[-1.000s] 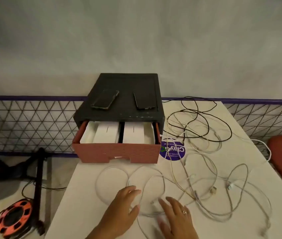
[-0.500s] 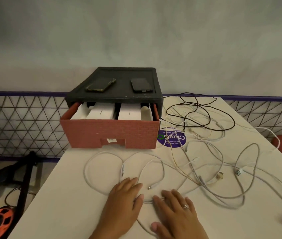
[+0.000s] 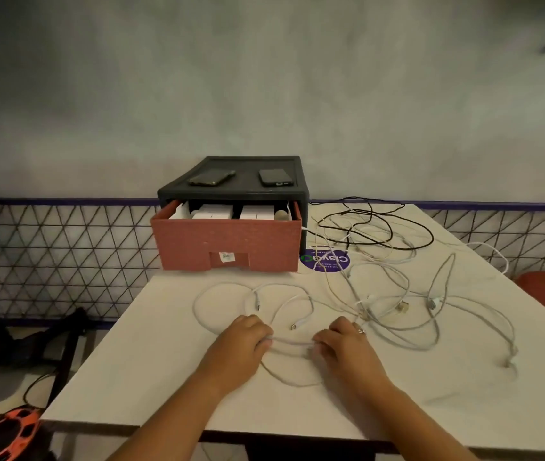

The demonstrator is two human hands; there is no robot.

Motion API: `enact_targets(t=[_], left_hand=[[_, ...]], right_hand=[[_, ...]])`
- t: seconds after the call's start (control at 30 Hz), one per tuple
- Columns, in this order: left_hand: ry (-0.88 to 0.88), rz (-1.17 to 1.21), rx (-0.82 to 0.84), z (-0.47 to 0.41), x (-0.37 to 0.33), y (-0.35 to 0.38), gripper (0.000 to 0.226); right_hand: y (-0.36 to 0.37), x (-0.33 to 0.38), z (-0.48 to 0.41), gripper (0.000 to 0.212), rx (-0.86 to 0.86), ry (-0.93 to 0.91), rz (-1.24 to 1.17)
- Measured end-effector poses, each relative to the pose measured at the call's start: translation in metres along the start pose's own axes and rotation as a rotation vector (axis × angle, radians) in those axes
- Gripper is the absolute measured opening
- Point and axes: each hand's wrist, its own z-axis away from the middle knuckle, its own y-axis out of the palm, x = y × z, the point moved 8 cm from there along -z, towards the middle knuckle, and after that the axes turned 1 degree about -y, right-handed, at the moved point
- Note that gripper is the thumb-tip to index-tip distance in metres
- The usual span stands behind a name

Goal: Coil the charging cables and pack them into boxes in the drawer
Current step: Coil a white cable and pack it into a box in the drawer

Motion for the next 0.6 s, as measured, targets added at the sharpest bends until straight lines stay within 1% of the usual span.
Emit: enact_targets(t=[0.03,0.07,0.1,0.17,0.23,0.3,0.37,0.5,0.6], left_hand=[[0.009,-0.017,0.002,-0.003,0.000,-0.003,0.061],[0.006,-0.047,-0.003,-0.007,-0.001,-0.010,0.059],[-0.005,-0.073,-0.016,-0.012,-0.001,-0.017,0.051],[0.000,-0.093,-0.066,-0.022,-0.002,-0.035,0.031],[0.034,-0.117,-0.091,-0.031,-0.006,-0.047,0.021],[0.024,-0.146,-0.056,-0.038,-0.007,-0.050,0.024],[0.003,-0.126,-0.035,-0.045,-0.006,-0.052,0.026],[0.012,-0.104,-0.047,-0.059,-0.005,-0.064,0.026],[0.036,-0.105,-0.036,-0.067,-0.007,-0.067,0.023]], right_hand=[[-0.009,-0.001,-0.001,0.021,-0.033,-0.002,-0.036],[-0.019,-0.002,-0.002,0.016,-0.064,0.009,-0.069],[-0.030,-0.004,-0.004,0.013,-0.090,0.042,-0.110],[-0.053,-0.010,-0.011,0.013,-0.147,0.120,-0.186],[-0.075,-0.019,-0.018,0.015,-0.177,0.203,-0.266],[-0.094,-0.024,-0.025,0.016,-0.201,0.245,-0.376],[-0.106,-0.028,-0.030,0.019,-0.214,0.267,-0.492],[-0.112,-0.040,-0.043,0.019,-0.222,0.358,-0.731],[-0.115,-0.041,-0.058,0.021,-0.229,0.371,-0.847]])
